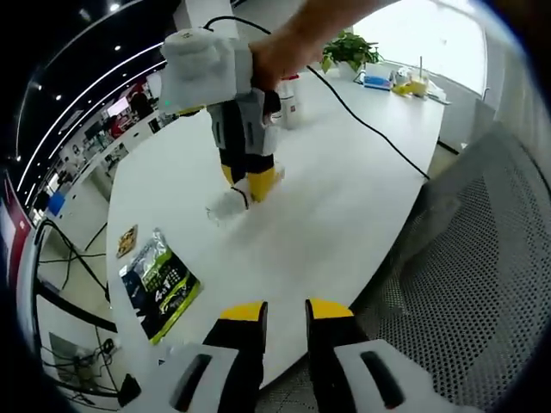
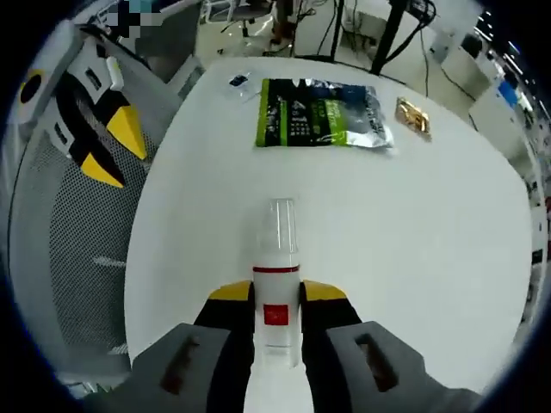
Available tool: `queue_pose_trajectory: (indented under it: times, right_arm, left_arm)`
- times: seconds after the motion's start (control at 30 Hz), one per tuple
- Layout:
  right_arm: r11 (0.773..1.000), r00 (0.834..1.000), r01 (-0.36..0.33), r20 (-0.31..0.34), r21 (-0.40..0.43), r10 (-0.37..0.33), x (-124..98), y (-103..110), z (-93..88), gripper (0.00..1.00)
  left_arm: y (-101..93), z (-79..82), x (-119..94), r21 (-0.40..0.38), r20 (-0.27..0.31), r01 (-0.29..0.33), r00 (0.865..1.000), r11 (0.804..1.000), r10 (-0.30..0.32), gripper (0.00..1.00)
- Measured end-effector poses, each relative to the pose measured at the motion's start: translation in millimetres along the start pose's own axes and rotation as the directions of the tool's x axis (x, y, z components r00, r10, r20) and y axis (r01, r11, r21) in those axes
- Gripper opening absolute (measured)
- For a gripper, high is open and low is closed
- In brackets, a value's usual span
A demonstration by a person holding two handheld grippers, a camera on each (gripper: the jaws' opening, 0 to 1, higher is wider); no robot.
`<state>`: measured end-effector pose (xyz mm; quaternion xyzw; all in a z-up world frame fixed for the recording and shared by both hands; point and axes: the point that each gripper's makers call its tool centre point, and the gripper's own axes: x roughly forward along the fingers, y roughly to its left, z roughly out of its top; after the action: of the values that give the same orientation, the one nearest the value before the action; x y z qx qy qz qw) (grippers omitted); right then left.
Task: Arrange the skincare products in the storage area until every visible bottle or jar stands upright without overlapping.
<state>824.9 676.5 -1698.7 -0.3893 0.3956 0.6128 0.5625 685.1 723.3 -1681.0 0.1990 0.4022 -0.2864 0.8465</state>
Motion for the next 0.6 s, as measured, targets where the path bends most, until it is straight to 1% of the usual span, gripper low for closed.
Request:
queue_pose_trajectory:
  times: [0.03, 0.1, 0.13, 0.2, 0.27, 0.3, 0.33, 0.37, 0.43, 0.47, 0.5, 0.53, 0.6]
  right_arm:
    - [1.0, 1.0, 0.005, 0.012, 0.016, -0.006, -1.6, -0.1, 1.1, 0.18]
    - [0.995, 0.994, 0.037, 0.095, 0.094, -0.046, -12.7, -0.7, 8.8, 0.18]
    - [0.991, 0.991, 0.048, 0.119, 0.128, -0.063, -16.6, -1.0, 10.5, 0.18]
    - [0.982, 0.982, 0.074, 0.158, 0.172, -0.101, -24.5, -2.2, 12.2, 0.18]
    - [0.961, 0.964, 0.107, 0.209, 0.254, -0.162, -36.6, -2.2, 12.7, 0.18]
    - [0.953, 0.958, 0.112, 0.224, 0.281, -0.179, -40.6, -1.4, 12.2, 0.18]
    - [0.94, 0.946, 0.12, 0.252, 0.321, -0.206, -46.9, -0.1, 12.2, 0.18]
    - [0.932, 0.938, 0.13, 0.262, 0.339, -0.226, -51.0, 0.3, 11.1, 0.18]
    - [0.907, 0.915, 0.142, 0.296, 0.397, -0.273, -60.8, 2.0, 8.2, 0.18]
    - [0.887, 0.9, 0.145, 0.314, 0.438, -0.302, -66.6, 2.9, 6.1, 0.18]
    - [0.872, 0.886, 0.147, 0.329, 0.466, -0.326, -71.1, 3.1, 4.8, 0.18]
    - [0.845, 0.867, 0.158, 0.338, 0.511, -0.366, -77.1, 2.7, 1.1, 0.18]
    - [0.808, 0.843, 0.157, 0.349, 0.567, -0.409, -84.8, 4.7, -4.5, 0.18]
  left_arm:
    - [-0.4, 0.1, 0.0, 0.002, 0.001, 0.001, 1.0, 1.0, -0.001, 0.18]
    - [-1.6, 0.2, 0.3, 0.008, 0.0, 0.007, 1.0, 1.0, -0.007, 0.18]
    - [-2.0, 0.4, 0.2, 0.01, 0.002, 0.008, 1.0, 1.0, -0.008, 0.18]
    - [-3.3, 0.9, 0.2, 0.014, 0.003, 0.014, 1.0, 1.0, -0.014, 0.18]
    - [-4.5, 0.3, 0.8, 0.013, 0.001, 0.02, 1.0, 1.0, -0.02, 0.18]
    - [-5.2, 0.4, 0.9, 0.01, 0.001, 0.024, 1.0, 1.0, -0.024, 0.18]
    - [-6.8, 0.9, 0.8, 0.013, 0.003, 0.031, 1.0, 0.999, -0.031, 0.18]
    - [-8.2, 0.9, 1.1, 0.017, 0.004, 0.036, 0.999, 0.999, -0.036, 0.18]
    - [-13.9, 1.2, 1.3, 0.037, 0.005, 0.057, 0.998, 0.998, -0.057, 0.18]
    - [-17.0, 1.8, 1.3, 0.05, 0.009, 0.067, 0.998, 0.996, -0.068, 0.18]
    - [-19.2, 1.5, 1.2, 0.059, 0.006, 0.074, 0.997, 0.995, -0.075, 0.18]
    - [-21.8, 2.2, 1.3, 0.07, 0.008, 0.084, 0.996, 0.994, -0.085, 0.18]
    - [-25.1, 3.4, 1.3, 0.085, 0.014, 0.097, 0.995, 0.992, -0.099, 0.18]
